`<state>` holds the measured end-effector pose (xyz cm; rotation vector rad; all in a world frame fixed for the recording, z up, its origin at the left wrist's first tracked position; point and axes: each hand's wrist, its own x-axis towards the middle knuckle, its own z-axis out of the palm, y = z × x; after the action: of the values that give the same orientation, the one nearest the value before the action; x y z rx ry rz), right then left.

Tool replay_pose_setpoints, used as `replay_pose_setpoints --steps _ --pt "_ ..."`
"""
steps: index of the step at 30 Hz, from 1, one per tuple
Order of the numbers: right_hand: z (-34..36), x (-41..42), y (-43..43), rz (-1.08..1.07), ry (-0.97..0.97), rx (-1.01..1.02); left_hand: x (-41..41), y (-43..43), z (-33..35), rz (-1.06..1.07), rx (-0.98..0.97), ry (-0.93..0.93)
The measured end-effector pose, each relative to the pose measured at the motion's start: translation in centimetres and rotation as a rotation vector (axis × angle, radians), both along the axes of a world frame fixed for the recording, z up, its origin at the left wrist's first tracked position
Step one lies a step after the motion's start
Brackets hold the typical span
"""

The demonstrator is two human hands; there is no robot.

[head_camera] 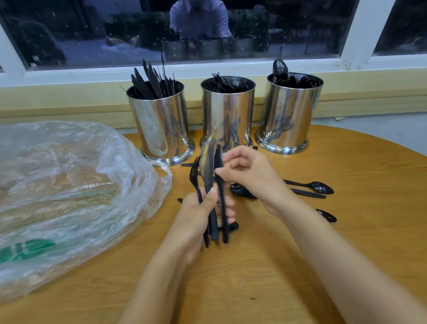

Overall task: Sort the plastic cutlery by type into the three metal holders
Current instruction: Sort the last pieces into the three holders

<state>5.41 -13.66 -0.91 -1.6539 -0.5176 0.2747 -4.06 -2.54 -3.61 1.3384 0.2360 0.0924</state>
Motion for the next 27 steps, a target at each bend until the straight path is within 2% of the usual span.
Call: replay_pose_setpoints --steps 2,7,12,15,17,23,25,27 --pt "-0.2 1.1 0.7 0.015 -0.041 -0.055 0.1 0.6 0.0 0.068 -0.021 0.014" --pt "-1.7 5.6 1.4 -0.268 -0.282 -0.419 0.1 1.9 0.6 0.226 -0.159 -0.002" --pt "-3.0 8.0 2.4 -0.207 -0.286 -0.804 0.2 2.3 0.5 0.265 -0.198 -0.03" --pt "-2.9 8.0 3.0 -0.192 -0.296 -0.923 0.1 2.5 0.5 0.256 -0.223 -0.033" --pt "-2.4 8.1 3.2 -0.193 -0.297 -0.855 0.2 2.5 0.5 0.253 -0.241 -0.024" --pt "1.8 7.2 1.8 -0.344 -0.443 -0.395 0.1 2.6 0.5 0.228 -0.308 -0.034" --pt "2.8 5.9 0.8 -0.361 -0.34 -0.187 0.1 2.5 0.5 0.222 -0.347 -0.026" --pt "2.9 3.9 0.0 -0.289 -0.157 -0.011 0.2 2.5 0.3 0.23 -0.331 -0.01"
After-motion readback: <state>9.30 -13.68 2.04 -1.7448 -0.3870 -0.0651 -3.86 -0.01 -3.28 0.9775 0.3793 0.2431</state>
